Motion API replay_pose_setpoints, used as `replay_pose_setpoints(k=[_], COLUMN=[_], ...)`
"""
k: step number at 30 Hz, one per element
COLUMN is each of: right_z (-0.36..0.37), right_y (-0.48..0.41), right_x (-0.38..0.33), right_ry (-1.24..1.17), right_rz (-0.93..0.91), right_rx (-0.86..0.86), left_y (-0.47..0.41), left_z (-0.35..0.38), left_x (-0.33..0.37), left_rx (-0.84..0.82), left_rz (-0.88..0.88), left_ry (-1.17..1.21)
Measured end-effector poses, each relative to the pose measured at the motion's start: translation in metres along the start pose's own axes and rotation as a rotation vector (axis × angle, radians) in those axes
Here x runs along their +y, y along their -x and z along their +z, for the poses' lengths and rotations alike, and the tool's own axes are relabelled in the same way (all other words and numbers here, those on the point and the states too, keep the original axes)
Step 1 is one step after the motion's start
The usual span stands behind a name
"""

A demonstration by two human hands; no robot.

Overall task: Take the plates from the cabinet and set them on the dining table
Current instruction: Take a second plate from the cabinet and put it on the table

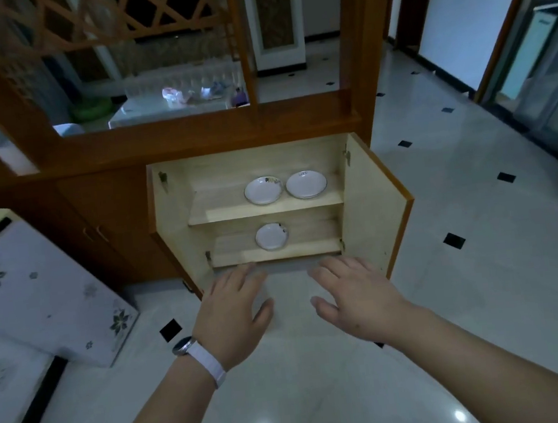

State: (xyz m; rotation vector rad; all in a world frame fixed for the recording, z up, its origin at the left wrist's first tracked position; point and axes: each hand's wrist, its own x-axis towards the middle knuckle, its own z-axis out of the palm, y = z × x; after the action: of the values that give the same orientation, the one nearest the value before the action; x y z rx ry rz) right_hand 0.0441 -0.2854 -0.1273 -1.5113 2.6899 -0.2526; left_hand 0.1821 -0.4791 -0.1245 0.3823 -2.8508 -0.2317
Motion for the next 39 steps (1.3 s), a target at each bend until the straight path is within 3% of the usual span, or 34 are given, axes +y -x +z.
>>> replay_pose_setpoints(k=[13, 24, 39], right_z=[0.018, 0.028, 0.045], right_y=[-0.114, -0.289, -0.417], right_x=[0.038, 0.063, 0.099], right_ry=[-0.03, 0.045, 0.033], right_rz=[0.033, 0.143, 0.204], right_rx=[-0.022, -0.056, -0.01], left_y=[-0.11, -0.271, -0.408], left_z=[0.026, 0.07, 0.105], left_x=[-0.075, -0.185, -0.272], left_rx=[-0.055, -0.05, -0.167], left_rz=[0.005, 0.063, 0.219], left_ry=[0.032, 0.162, 0.042])
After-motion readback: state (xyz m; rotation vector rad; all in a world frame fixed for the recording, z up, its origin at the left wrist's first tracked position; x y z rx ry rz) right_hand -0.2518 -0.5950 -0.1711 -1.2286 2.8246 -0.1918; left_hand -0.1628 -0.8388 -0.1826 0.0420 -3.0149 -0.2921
